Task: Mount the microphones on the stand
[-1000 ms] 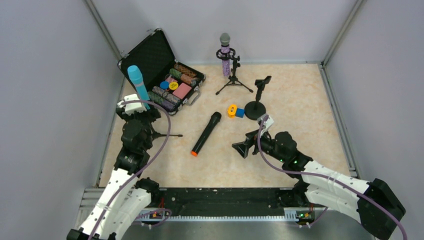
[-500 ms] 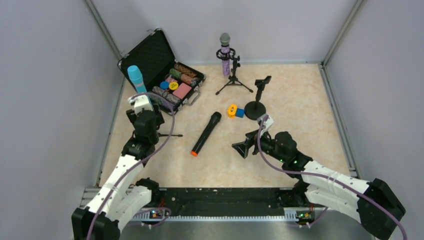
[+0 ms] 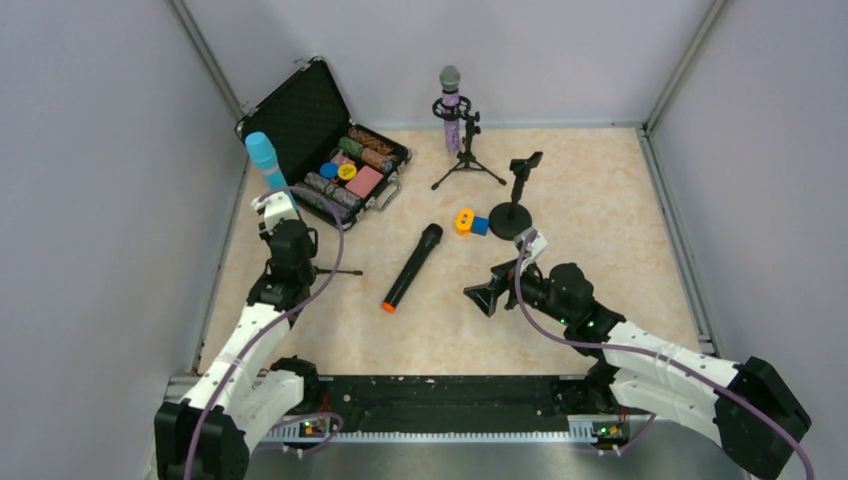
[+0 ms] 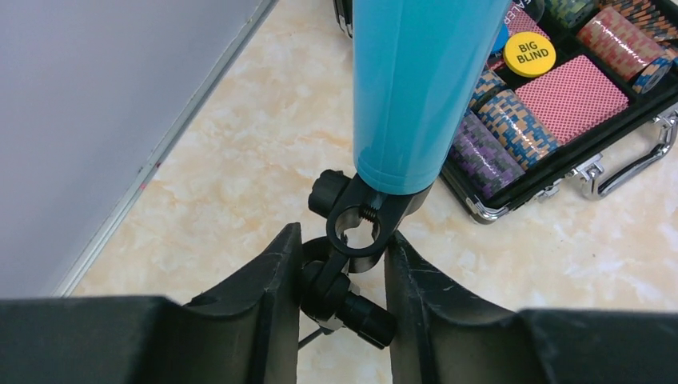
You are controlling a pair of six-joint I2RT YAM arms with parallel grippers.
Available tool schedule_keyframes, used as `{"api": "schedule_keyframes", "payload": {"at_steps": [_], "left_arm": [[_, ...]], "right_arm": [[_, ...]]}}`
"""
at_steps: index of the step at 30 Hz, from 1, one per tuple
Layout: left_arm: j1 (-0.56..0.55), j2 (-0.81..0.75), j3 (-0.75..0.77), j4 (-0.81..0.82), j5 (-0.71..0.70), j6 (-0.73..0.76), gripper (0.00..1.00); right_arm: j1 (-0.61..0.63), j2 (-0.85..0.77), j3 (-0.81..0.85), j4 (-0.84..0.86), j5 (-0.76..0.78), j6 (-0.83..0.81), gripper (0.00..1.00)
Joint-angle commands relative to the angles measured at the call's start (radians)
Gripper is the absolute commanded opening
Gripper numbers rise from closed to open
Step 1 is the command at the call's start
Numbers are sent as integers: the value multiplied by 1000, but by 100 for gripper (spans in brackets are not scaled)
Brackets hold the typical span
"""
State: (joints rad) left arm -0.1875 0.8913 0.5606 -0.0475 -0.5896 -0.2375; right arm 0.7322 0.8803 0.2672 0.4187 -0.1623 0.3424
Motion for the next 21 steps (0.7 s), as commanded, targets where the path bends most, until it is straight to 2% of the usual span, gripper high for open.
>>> {"api": "schedule_keyframes", "payload": {"at_steps": [1,4,7,12,21], "left_arm": [[13,-10,-20,74,1,-4,22],[12,-35,-21,75,38,14,15],[11,-70,-5,65,120,40,0],[11,-100,81,-7,255,109,0],[11,-114,261,-128,335,137,0]], "right_arm": [[1,-5,12,24,-4,-2,99],[0,0,22,29,-7,-6,99],[1,22,43,38,-18,-18,99],[1,115,99,78,-63,-39,99],[17,299,222,198,-123,-42,98]]}}
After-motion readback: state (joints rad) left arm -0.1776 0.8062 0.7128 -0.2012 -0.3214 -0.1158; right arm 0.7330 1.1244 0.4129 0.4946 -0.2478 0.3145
